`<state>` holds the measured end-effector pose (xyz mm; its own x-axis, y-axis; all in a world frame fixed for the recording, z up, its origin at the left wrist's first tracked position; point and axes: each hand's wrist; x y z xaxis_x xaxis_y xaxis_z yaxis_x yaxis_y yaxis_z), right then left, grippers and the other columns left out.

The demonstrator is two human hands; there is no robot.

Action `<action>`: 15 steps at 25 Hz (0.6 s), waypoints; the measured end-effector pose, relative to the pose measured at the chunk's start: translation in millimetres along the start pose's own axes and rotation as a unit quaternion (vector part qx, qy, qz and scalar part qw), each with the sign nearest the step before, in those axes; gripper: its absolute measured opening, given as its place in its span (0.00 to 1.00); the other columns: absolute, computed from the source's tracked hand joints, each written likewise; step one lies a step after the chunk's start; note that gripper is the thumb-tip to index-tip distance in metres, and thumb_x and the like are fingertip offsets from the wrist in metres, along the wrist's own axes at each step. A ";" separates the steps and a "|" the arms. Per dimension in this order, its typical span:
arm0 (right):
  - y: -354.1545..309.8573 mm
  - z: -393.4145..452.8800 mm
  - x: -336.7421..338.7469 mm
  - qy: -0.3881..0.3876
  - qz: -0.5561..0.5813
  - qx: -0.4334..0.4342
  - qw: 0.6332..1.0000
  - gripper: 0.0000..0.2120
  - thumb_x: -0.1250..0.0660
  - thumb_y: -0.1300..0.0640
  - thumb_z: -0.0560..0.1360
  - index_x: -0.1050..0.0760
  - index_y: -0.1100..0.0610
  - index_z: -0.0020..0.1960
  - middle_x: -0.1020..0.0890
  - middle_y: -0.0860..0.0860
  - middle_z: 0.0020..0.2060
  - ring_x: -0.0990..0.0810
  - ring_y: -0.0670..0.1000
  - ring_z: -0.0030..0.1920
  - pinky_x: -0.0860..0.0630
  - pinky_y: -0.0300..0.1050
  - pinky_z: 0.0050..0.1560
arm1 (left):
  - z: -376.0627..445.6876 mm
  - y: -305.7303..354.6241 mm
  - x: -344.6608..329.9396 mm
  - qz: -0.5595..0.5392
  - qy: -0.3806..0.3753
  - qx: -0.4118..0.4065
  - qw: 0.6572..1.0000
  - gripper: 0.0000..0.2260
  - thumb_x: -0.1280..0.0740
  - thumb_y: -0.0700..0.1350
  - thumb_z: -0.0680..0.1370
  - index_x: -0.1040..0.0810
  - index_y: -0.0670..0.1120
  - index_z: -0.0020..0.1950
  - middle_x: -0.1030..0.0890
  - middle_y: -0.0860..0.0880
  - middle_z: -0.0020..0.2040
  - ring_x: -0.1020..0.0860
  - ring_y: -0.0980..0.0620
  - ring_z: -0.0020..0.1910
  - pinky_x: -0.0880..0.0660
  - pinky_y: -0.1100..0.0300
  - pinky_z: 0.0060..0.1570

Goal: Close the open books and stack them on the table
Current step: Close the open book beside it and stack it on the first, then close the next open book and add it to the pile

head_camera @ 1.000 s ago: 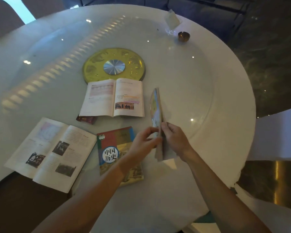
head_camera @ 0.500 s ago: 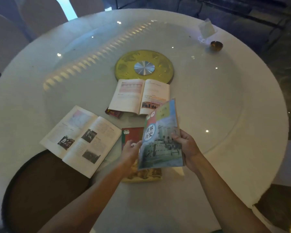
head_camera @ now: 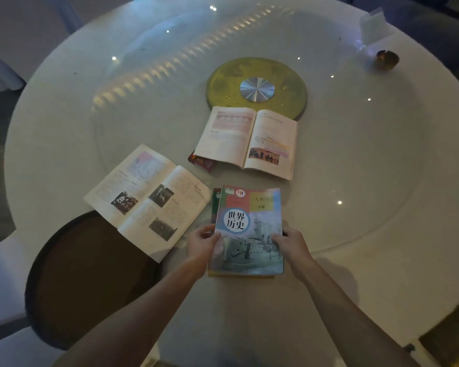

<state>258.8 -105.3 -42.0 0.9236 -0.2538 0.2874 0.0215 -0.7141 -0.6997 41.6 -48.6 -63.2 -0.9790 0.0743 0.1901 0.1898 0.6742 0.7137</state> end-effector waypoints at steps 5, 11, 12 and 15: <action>15.5 6.3 -14.2 0.003 -0.109 0.021 0.994 0.05 0.39 0.62 0.80 0.26 0.55 0.54 0.19 0.53 0.47 0.21 0.51 0.41 0.25 0.47 0.37 | 2.5 -10.6 0.4 0.091 0.010 -0.031 0.995 0.13 0.30 0.40 0.79 0.16 0.47 0.63 0.13 0.47 0.50 0.15 0.49 0.47 0.16 0.47 0.48; 32.5 19.7 -24.0 0.014 -0.331 0.068 0.941 0.11 0.38 0.58 0.79 0.24 0.63 0.57 0.29 0.59 0.64 0.28 0.62 0.65 0.25 0.53 0.61 | 6.0 -20.6 6.6 0.237 0.011 -0.078 0.968 0.08 0.32 0.49 0.79 0.14 0.51 0.52 0.13 0.54 0.41 0.16 0.55 0.39 0.16 0.51 0.38; 31.1 20.3 -24.8 0.012 -0.341 0.059 0.938 0.13 0.38 0.57 0.79 0.24 0.64 0.59 0.29 0.60 0.63 0.27 0.62 0.64 0.25 0.53 0.60 | 7.4 -20.8 7.8 0.258 0.006 -0.083 0.963 0.08 0.32 0.50 0.79 0.14 0.51 0.50 0.14 0.54 0.40 0.16 0.55 0.38 0.16 0.49 0.39; 27.1 22.9 -26.7 0.008 -0.380 0.026 0.925 0.16 0.39 0.54 0.80 0.25 0.65 0.60 0.27 0.63 0.62 0.27 0.63 0.64 0.25 0.52 0.57 | 13.5 -23.9 15.0 0.321 -0.012 -0.098 0.942 0.10 0.34 0.53 0.78 0.15 0.51 0.48 0.14 0.54 0.40 0.16 0.55 0.39 0.16 0.49 0.41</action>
<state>243.5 -102.9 -83.6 0.6294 0.2985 0.7174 0.6801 -0.6583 -0.3228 21.4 -53.6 -86.5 -0.6586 0.4388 0.6112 0.7511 0.3353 0.5687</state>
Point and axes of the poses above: each hand's wrist, its own z-axis towards the middle knuckle, its own x-axis out of the back of the hand, y = z × x
